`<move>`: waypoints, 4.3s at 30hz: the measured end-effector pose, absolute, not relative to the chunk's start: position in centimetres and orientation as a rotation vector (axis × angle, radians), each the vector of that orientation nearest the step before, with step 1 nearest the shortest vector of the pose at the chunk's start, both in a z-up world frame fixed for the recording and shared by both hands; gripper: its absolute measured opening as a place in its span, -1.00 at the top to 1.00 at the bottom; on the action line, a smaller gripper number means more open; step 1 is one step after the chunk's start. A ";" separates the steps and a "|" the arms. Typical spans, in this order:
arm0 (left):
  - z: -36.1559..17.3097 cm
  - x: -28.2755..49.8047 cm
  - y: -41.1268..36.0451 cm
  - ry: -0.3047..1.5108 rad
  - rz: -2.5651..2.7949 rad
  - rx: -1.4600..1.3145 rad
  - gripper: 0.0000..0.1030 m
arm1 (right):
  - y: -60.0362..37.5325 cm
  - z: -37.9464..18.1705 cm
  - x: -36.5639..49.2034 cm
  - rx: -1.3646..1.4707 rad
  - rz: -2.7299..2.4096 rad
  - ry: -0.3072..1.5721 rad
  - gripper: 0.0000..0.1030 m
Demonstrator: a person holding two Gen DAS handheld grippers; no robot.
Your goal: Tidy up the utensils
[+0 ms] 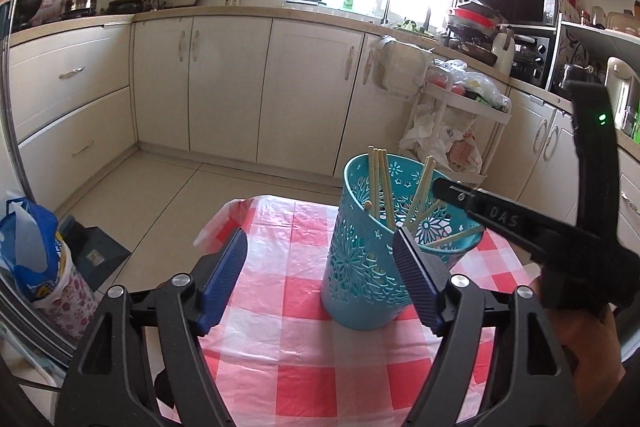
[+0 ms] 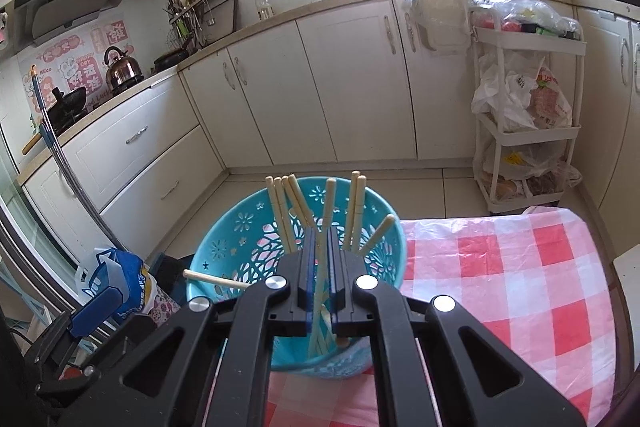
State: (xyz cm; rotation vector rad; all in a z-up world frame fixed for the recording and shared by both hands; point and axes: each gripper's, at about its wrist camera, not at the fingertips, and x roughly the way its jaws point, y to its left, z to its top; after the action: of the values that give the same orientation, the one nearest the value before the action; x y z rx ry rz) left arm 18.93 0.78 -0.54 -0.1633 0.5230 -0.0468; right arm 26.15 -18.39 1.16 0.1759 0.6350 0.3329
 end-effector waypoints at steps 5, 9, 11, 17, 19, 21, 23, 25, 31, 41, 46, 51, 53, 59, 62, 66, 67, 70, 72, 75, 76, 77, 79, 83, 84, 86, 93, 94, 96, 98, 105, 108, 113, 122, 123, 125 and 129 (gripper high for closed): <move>0.3 17.2 0.7 0.532 -0.049 -0.150 -0.59 | -19.4 3.4 22.3 0.157 0.303 0.580 0.23; 1.1 15.0 0.6 0.539 -0.049 -0.131 -0.73 | -20.2 4.7 18.8 0.161 0.273 0.569 -0.08; 1.4 13.8 0.6 0.548 -0.049 -0.116 -0.77 | -20.4 5.1 16.8 0.161 0.250 0.575 -0.24; 2.0 10.0 1.6 0.582 -0.028 -0.094 -0.85 | -20.8 5.3 11.6 0.170 0.218 0.627 -0.62; 2.0 8.5 2.0 0.607 -0.019 -0.097 -0.85 | -21.0 5.3 9.7 0.179 0.205 0.643 -0.73; 1.9 7.1 2.3 0.629 -0.015 -0.103 -0.85 | -21.1 5.4 7.9 0.181 0.199 0.652 -0.74; 1.9 5.8 2.5 0.651 -0.011 -0.114 -0.85 | -21.3 5.6 6.0 0.185 0.182 0.654 -0.82; 2.1 4.3 2.6 0.678 -0.003 -0.124 -0.85 | -21.6 5.9 4.0 0.194 0.168 0.651 -0.86; 3.3 0.4 1.8 0.699 0.014 -0.099 -0.85 | -22.1 6.2 -0.9 0.170 0.133 0.690 -0.86; 5.2 -6.4 0.6 0.697 0.045 -0.067 -0.85 | -22.4 6.8 -9.7 0.192 0.088 0.711 -0.86; 5.1 -9.5 0.4 0.717 0.051 -0.066 -0.85 | -22.1 7.8 -13.4 0.168 0.107 0.665 -0.86; 5.7 -11.9 0.1 0.715 0.009 -0.070 -0.85 | -22.7 8.5 -15.3 0.204 0.100 0.635 -0.86; 6.2 -12.9 -0.1 0.690 -0.004 -0.054 -0.85 | -22.8 8.8 -15.9 0.215 0.096 0.626 -0.86; 7.5 -14.9 0.1 0.633 0.007 -0.061 -0.85 | -22.5 9.2 -17.2 0.211 0.101 0.622 -0.86; 7.7 -15.6 0.3 0.639 -0.002 -0.066 -0.85 | -22.3 9.3 -17.6 0.208 0.105 0.632 -0.86; 7.3 -16.1 0.0 0.676 -0.095 -0.046 -0.85 | -22.2 9.3 -18.0 0.207 0.113 0.645 -0.86; 7.2 -16.3 -0.2 0.679 -0.106 -0.030 -0.85 | -22.1 9.3 -18.1 0.208 0.117 0.646 -0.86; 7.2 -16.8 -0.3 0.669 -0.080 -0.010 -0.85 | -21.9 9.5 -18.5 0.206 0.120 0.643 -0.86; 7.4 -17.0 -0.3 0.663 -0.054 -0.008 -0.85 | -21.8 9.6 -18.7 0.203 0.120 0.640 -0.86; 7.5 -17.1 0.2 0.659 -0.029 -0.021 -0.85 | -21.8 9.7 -18.8 0.203 0.119 0.641 -0.86; 7.5 -17.1 0.4 0.662 -0.023 -0.025 -0.85 | -21.8 9.7 -18.8 0.204 0.119 0.642 -0.86; 7.5 -16.9 0.5 0.665 -0.019 -0.026 -0.85 | -21.8 9.7 -18.8 0.204 0.120 0.642 -0.86; 7.5 -16.9 0.7 0.670 -0.014 -0.028 -0.85 | -21.8 9.7 -18.9 0.205 0.121 0.648 -0.86; 7.4 -16.8 1.0 0.673 -0.011 -0.028 -0.85 | -21.6 9.7 -19.1 0.200 0.124 0.652 -0.86; 7.4 -16.9 1.0 0.673 -0.011 -0.030 -0.85 | -21.5 9.8 -19.2 0.198 0.125 0.652 -0.86; 7.3 -16.9 1.0 0.675 -0.008 -0.032 -0.85 | -21.4 9.7 -19.1 0.197 0.125 0.654 -0.86; 7.3 -16.9 1.2 0.675 -0.007 -0.032 -0.85 | -21.3 9.8 -19.2 0.197 0.125 0.655 -0.86; 7.3 -16.9 1.2 0.676 -0.007 -0.031 -0.85 | -21.3 9.7 -19.1 0.198 0.125 0.655 -0.86; 7.3 -16.9 1.2 0.676 -0.008 -0.032 -0.85 | -21.3 9.8 -19.1 0.197 0.125 0.655 -0.86; 7.3 -16.9 1.2 0.675 -0.007 -0.032 -0.85 | -21.2 9.8 -19.2 0.197 0.125 0.656 -0.86; 7.4 -17.0 1.3 0.671 0.002 -0.028 -0.85 | -21.2 9.8 -19.2 0.197 0.125 0.656 -0.86; 7.3 -17.1 1.4 0.671 0.004 -0.027 -0.85 | -21.2 9.8 -19.2 0.196 0.125 0.657 -0.86; 7.3 -17.1 1.4 0.671 0.003 -0.028 -0.85 | -21.0 9.7 -19.2 0.195 0.126 0.658 -0.86; 7.4 -17.3 1.5 0.670 0.008 -0.030 -0.85 | -20.9 9.6 -19.3 0.192 0.127 0.660 -0.86; 7.4 -17.3 1.6 0.670 0.008 -0.031 -0.85 | -20.9 9.6 -19.3 0.192 0.126 0.660 -0.86; 7.4 -17.3 1.6 0.670 0.008 -0.030 -0.85 | -20.9 9.6 -19.3 0.192 0.126 0.660 -0.86; 7.4 -17.3 1.6 0.670 0.009 -0.030 -0.85 | -20.8 9.3 -19.5 0.190 0.128 0.666 -0.86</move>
State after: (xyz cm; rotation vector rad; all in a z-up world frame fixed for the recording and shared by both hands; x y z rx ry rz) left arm -17.33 1.60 7.37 -0.0300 0.6696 0.0085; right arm -19.52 -20.79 9.29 0.1898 0.6660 0.1277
